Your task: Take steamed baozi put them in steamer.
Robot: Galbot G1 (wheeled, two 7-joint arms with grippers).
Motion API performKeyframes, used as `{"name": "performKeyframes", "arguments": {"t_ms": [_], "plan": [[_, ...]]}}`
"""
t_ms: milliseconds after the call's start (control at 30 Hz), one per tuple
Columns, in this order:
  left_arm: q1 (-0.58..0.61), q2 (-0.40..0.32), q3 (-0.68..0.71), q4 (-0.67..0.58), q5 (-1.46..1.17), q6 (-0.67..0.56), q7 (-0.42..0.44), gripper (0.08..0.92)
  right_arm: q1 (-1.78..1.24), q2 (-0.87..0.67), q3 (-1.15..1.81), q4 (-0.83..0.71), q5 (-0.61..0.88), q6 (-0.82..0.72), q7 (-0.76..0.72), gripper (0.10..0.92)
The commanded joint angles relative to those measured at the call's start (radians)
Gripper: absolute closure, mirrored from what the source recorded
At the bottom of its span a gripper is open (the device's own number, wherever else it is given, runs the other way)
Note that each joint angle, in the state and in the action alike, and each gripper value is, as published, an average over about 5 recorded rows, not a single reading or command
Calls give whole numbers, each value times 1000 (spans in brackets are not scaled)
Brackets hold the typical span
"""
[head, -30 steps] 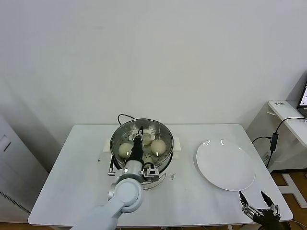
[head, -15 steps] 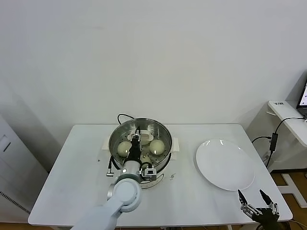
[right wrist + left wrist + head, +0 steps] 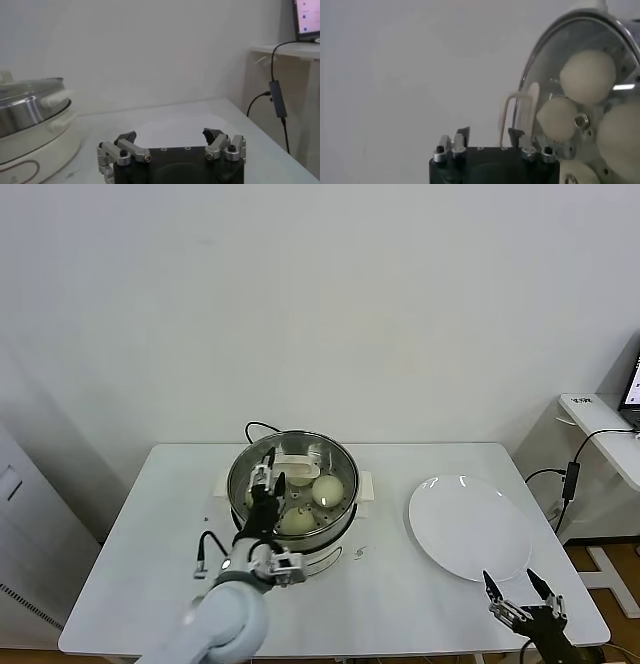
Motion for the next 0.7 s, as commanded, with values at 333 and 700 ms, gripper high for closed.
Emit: {"name": "performKeyframes", "arguments": {"t_ms": [333,700], "plan": [[379,-71,-737,-91,-794,-605,-214,178,385,-128,-226,-53,1,-43,210,203],[515,-231,-920,61,-959,-880,-125,177,393,-93,-266,-71,-21,-34,197,203]]}}
